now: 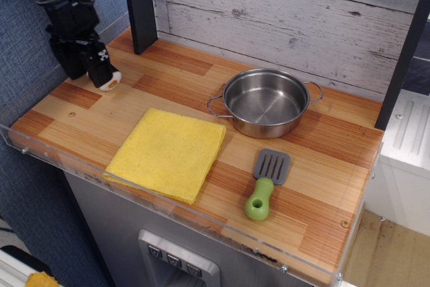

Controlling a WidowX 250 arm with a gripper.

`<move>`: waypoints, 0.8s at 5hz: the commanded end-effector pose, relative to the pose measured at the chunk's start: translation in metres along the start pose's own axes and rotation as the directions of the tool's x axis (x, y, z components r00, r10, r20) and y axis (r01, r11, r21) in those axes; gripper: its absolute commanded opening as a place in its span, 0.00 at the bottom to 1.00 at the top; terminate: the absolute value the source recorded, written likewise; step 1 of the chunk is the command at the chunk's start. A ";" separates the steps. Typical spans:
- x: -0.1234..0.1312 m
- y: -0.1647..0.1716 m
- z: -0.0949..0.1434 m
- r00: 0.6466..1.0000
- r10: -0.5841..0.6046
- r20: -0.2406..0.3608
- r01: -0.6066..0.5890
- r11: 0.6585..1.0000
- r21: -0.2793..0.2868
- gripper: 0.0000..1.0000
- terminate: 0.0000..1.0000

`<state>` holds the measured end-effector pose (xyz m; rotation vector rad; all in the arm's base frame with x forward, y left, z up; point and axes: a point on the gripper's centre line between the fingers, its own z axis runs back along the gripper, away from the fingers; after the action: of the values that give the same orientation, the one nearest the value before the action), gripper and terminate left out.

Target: Place the back object into the silver pot.

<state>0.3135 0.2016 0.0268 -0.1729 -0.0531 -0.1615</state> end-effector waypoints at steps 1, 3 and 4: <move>0.023 -0.009 0.025 0.998 -0.026 0.052 0.021 0.996 0.087 1.00 0.00; 0.025 -0.012 0.008 0.999 -0.023 0.027 0.020 0.996 0.089 1.00 0.00; 0.023 -0.011 0.002 0.999 0.002 0.045 -0.006 0.996 0.084 0.00 0.00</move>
<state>0.3298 0.1828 0.0177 -0.1182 -0.0680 -0.1530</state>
